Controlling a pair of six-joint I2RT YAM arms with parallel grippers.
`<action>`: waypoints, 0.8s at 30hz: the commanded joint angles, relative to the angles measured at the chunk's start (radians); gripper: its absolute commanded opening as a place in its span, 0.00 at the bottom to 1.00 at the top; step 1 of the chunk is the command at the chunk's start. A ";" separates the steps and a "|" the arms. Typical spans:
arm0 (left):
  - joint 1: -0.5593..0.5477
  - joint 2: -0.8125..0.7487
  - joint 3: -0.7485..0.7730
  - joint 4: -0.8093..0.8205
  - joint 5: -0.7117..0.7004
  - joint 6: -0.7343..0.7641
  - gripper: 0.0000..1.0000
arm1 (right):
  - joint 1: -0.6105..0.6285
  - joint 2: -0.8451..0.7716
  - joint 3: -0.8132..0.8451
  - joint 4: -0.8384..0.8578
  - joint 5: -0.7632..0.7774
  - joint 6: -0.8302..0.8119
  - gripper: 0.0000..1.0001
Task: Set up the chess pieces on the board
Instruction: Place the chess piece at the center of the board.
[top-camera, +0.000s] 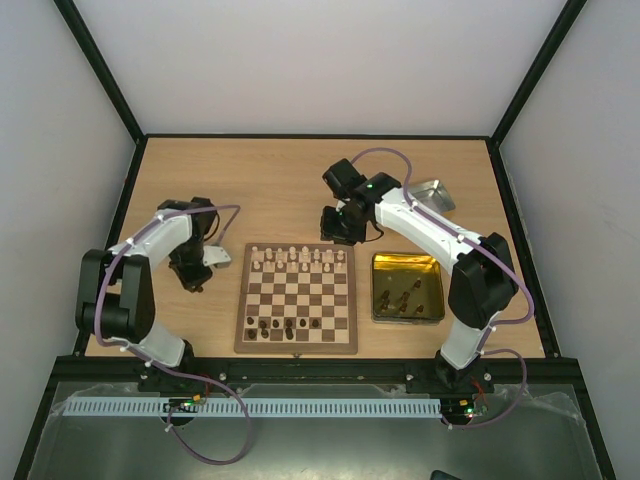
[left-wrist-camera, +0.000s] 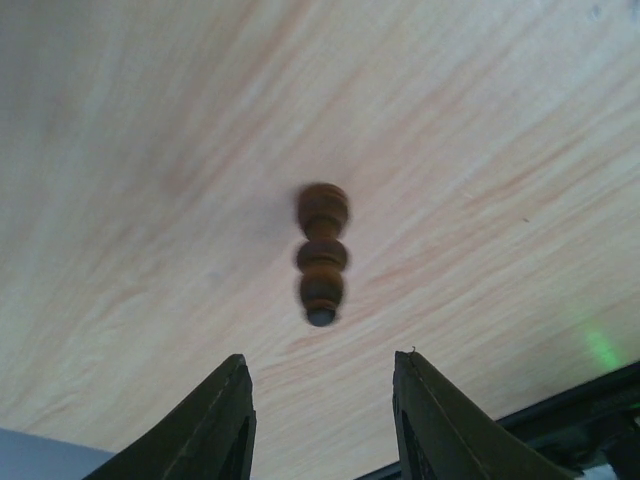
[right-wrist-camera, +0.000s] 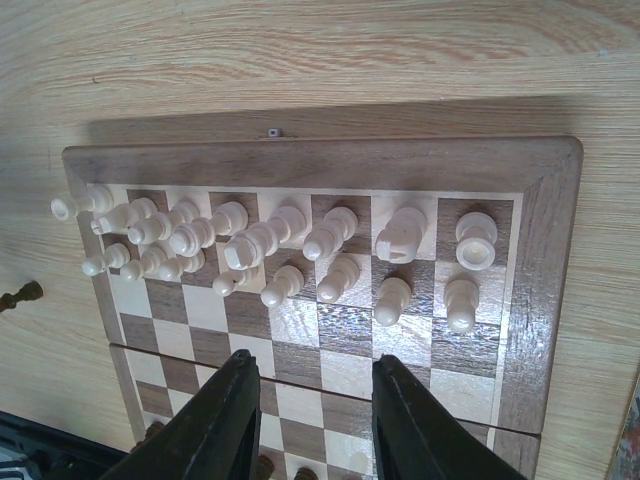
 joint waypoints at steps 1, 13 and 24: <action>0.029 -0.044 -0.071 -0.003 0.056 0.014 0.40 | -0.009 -0.022 0.013 -0.015 -0.005 -0.019 0.31; 0.079 -0.161 -0.071 0.066 0.183 0.007 0.39 | -0.009 -0.019 0.048 -0.036 0.028 -0.030 0.31; 0.094 -0.227 -0.058 0.156 0.222 -0.079 0.40 | 0.276 0.074 0.296 -0.265 0.218 -0.143 0.29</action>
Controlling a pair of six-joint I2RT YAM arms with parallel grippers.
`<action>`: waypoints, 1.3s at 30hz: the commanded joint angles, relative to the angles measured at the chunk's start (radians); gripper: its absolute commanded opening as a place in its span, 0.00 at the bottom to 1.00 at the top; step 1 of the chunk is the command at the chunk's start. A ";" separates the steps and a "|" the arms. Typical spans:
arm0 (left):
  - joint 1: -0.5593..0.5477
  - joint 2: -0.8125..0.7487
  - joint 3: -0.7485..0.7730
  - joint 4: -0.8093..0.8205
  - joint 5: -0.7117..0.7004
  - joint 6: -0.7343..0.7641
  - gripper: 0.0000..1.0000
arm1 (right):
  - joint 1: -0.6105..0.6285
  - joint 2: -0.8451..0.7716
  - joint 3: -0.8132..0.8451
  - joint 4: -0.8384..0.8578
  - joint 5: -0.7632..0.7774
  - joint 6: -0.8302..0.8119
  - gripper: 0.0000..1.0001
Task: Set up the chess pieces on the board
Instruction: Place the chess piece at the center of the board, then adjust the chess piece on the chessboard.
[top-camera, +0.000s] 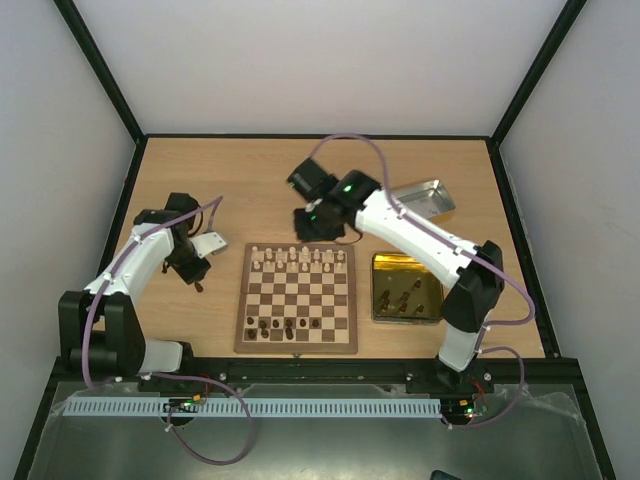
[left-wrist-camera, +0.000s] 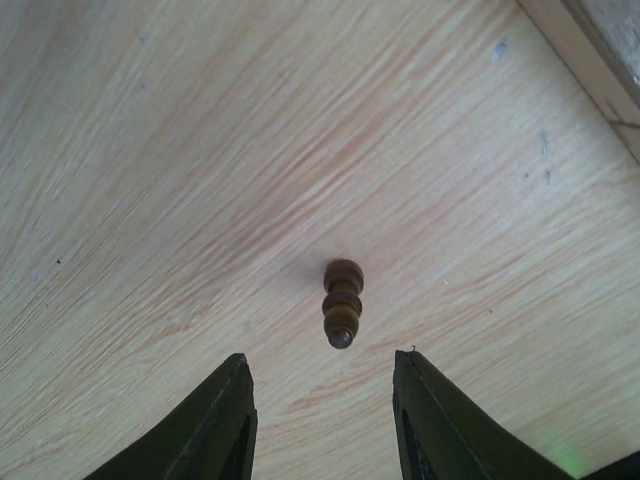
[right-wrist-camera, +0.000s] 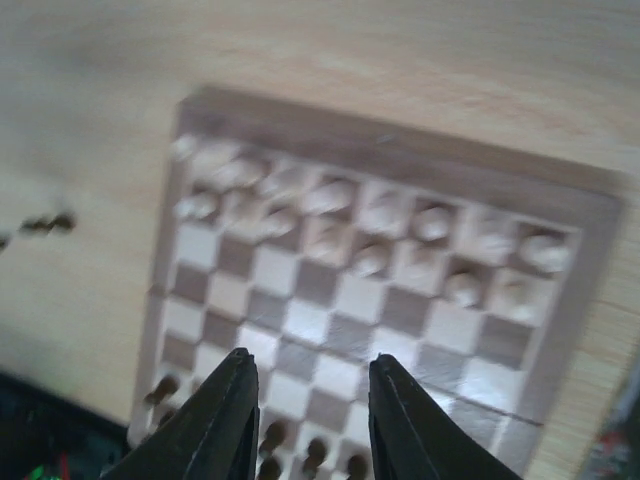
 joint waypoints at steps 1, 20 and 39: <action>0.023 0.000 0.028 0.047 0.043 -0.065 0.40 | 0.168 0.055 0.065 -0.112 0.041 -0.026 0.28; 0.072 0.008 0.073 0.204 0.133 -0.409 0.39 | 0.435 0.225 0.030 -0.019 0.010 0.037 0.25; 0.066 -0.025 0.072 0.186 0.158 -0.443 0.39 | 0.471 0.364 0.125 0.006 -0.024 0.039 0.29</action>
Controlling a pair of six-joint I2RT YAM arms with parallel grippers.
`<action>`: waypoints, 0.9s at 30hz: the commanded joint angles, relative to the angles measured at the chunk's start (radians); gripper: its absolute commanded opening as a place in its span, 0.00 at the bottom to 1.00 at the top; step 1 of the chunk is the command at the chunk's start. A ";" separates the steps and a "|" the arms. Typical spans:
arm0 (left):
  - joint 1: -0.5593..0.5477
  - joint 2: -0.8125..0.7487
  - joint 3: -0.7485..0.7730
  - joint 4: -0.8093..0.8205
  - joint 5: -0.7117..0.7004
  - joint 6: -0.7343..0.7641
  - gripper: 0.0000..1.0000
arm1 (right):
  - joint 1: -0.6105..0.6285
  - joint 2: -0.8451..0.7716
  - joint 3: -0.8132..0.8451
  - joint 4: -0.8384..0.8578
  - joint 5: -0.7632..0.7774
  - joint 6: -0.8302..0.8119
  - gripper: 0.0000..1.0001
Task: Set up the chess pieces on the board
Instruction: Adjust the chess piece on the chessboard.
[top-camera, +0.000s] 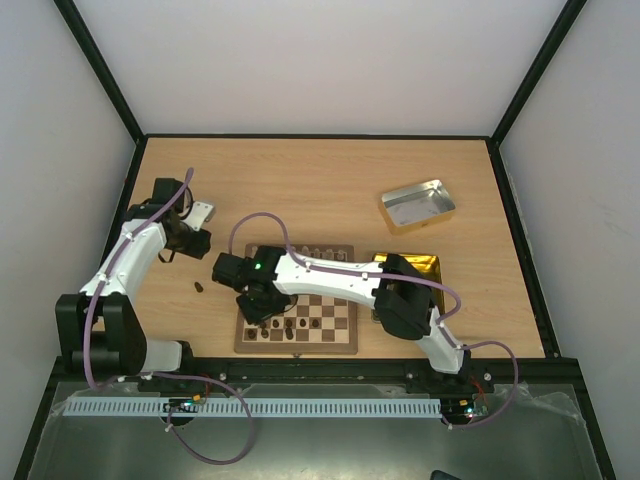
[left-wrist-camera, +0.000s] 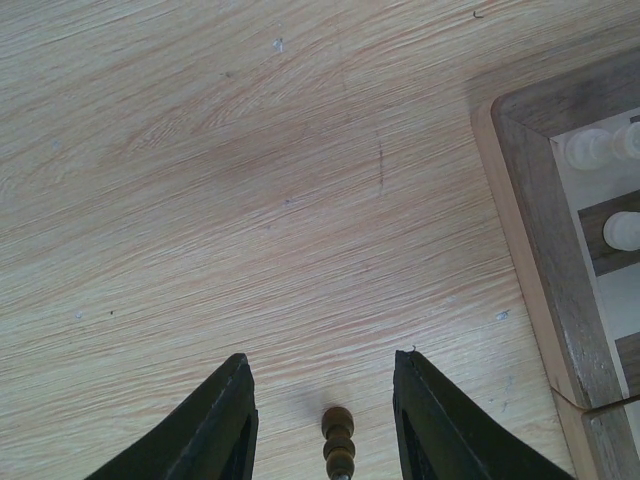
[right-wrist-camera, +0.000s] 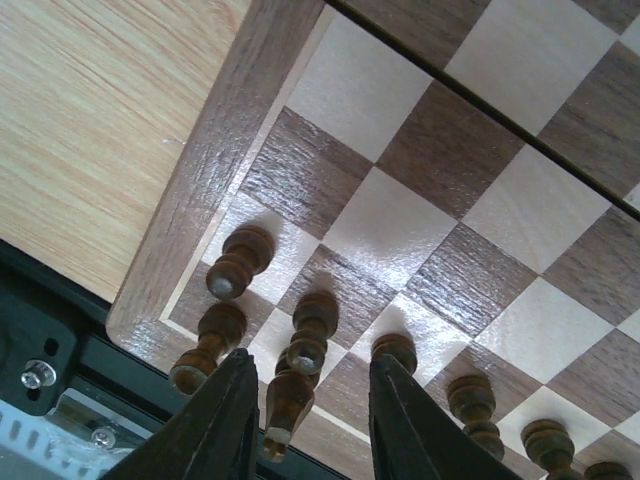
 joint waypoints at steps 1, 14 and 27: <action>-0.003 -0.025 0.014 -0.011 0.007 -0.016 0.39 | 0.013 0.015 0.032 -0.013 0.003 0.004 0.29; -0.007 -0.037 0.023 -0.023 0.019 -0.018 0.39 | 0.025 0.023 0.025 -0.020 -0.011 0.011 0.25; -0.007 -0.053 0.025 -0.034 0.026 -0.012 0.40 | 0.026 0.033 0.006 -0.007 -0.002 0.036 0.24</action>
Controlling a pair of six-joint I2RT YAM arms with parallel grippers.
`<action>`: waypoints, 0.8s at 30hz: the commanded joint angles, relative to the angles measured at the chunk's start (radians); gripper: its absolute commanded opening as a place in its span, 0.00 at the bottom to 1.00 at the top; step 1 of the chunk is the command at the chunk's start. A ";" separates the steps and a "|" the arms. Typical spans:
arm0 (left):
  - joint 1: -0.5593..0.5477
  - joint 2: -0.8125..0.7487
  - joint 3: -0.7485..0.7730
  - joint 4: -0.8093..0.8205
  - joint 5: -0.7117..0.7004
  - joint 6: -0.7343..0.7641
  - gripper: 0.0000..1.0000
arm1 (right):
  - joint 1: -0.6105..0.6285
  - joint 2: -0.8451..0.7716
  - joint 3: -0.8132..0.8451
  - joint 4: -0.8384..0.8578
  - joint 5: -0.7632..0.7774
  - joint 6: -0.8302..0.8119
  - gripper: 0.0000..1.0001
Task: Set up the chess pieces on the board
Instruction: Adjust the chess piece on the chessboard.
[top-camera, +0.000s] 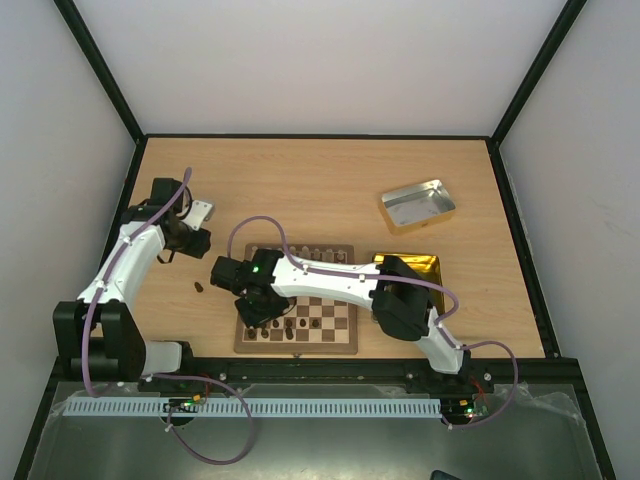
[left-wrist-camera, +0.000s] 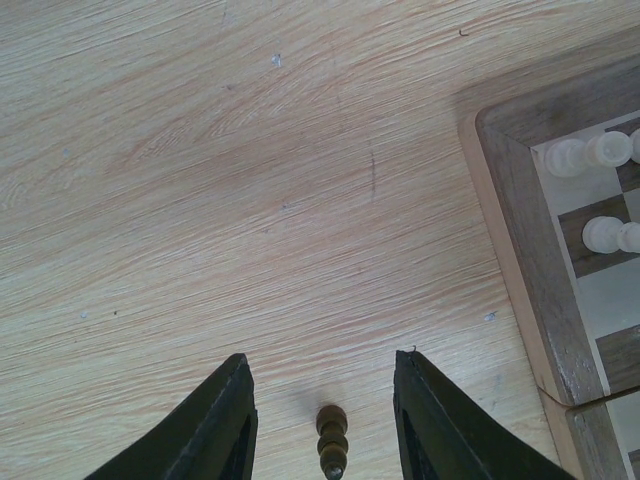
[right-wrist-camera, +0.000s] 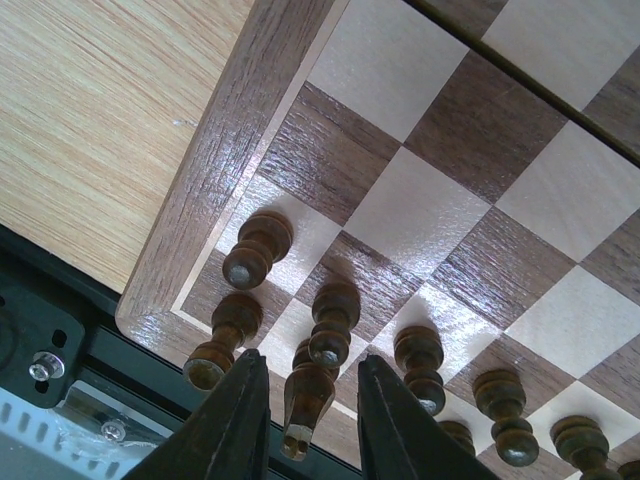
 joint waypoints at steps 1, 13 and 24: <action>-0.003 -0.023 0.024 -0.030 0.020 -0.001 0.40 | 0.010 0.022 -0.002 -0.007 0.020 0.020 0.24; -0.004 -0.025 0.035 -0.039 0.030 0.002 0.40 | 0.010 0.035 -0.009 0.000 0.015 0.027 0.21; -0.003 -0.017 0.057 -0.048 0.039 0.005 0.40 | 0.004 0.043 -0.009 -0.003 0.005 0.021 0.21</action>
